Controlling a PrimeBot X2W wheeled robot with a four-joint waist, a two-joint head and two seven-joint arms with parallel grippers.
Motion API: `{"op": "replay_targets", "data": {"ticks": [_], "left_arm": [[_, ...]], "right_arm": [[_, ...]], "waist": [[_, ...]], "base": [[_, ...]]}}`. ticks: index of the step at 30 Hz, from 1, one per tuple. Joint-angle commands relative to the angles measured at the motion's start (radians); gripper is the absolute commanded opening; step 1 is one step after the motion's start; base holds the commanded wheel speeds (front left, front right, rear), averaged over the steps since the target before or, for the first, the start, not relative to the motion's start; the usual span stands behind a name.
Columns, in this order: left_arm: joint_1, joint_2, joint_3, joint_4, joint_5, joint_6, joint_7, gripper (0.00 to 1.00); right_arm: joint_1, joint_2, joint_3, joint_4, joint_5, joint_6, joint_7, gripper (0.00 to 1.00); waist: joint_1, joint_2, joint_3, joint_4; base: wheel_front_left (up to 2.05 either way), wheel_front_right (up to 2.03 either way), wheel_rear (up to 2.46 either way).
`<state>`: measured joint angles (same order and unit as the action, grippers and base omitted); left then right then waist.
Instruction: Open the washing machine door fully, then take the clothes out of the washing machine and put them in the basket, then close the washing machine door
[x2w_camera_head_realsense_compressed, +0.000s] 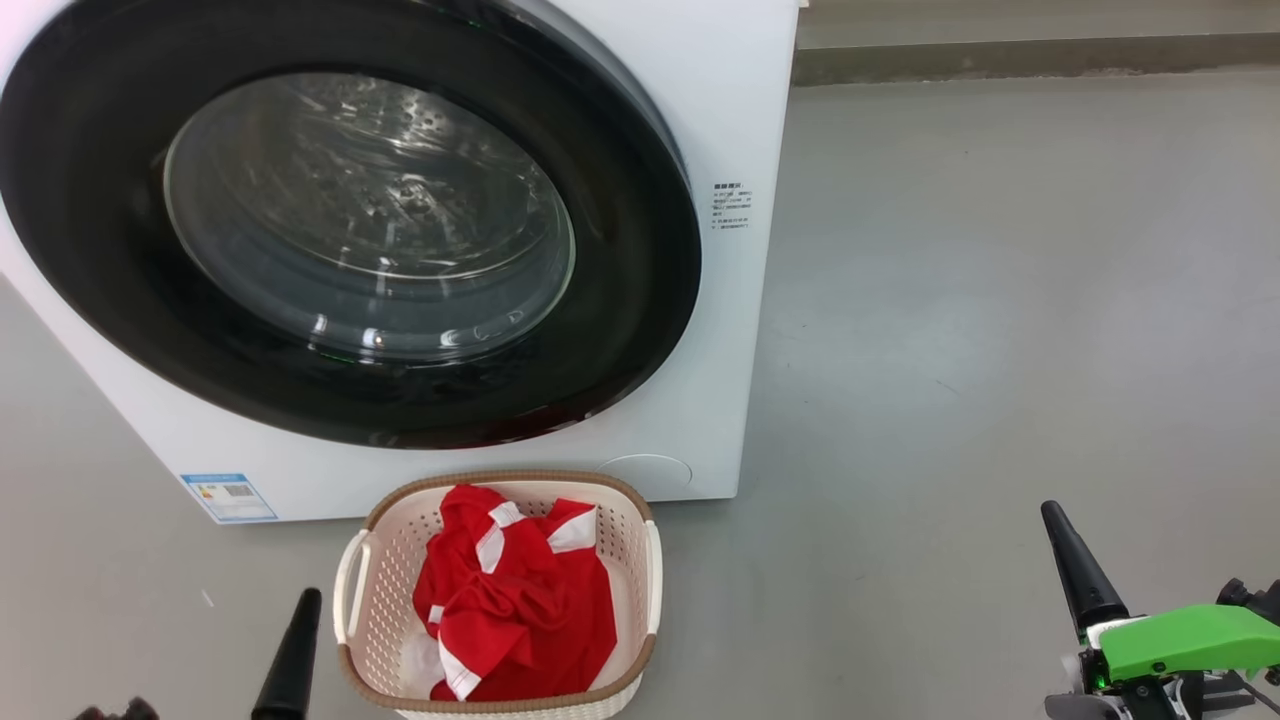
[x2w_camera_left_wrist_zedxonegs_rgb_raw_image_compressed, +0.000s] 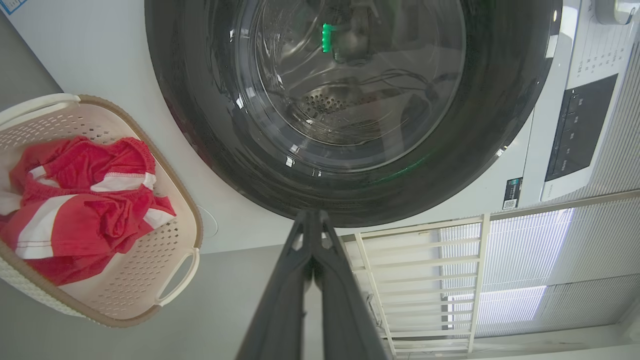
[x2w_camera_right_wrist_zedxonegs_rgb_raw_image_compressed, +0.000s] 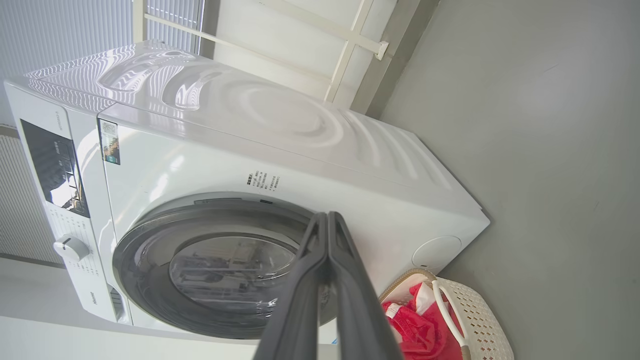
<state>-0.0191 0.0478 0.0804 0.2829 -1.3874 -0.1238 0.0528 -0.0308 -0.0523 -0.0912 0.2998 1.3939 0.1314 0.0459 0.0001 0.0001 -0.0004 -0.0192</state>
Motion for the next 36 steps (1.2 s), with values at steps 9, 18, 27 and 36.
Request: {"op": "replay_targets", "data": {"ticks": [9,18,27,36], "left_arm": [[-0.067,0.005,0.031,-0.033,-0.108,-0.006,0.030,0.00],[-0.085,0.003,0.033,-0.037,-0.200,-0.007,0.055,0.00],[-0.089,0.002,0.034,-0.038,-0.221,-0.007,0.061,0.00],[-0.089,0.002,0.034,-0.038,-0.221,-0.007,0.061,0.00]], "right_arm": [[-0.061,-0.004,-0.005,-0.042,0.110,-0.001,0.033,0.00],[-0.074,-0.001,-0.017,-0.053,0.197,-0.001,0.059,0.00],[-0.077,0.000,-0.020,-0.055,0.216,-0.001,0.066,0.00],[-0.077,0.000,-0.021,-0.055,0.216,-0.001,0.066,0.00]], "waist": [[0.0000,-0.0001,0.002,0.009],[0.0000,-0.0001,0.003,0.017],[0.0000,-0.0001,0.003,0.019],[0.0000,-0.0001,0.003,0.019]], "base": [[0.00,0.00,0.00],[0.00,0.00,0.00],[0.00,0.00,0.00],[0.00,0.00,0.00]]}}
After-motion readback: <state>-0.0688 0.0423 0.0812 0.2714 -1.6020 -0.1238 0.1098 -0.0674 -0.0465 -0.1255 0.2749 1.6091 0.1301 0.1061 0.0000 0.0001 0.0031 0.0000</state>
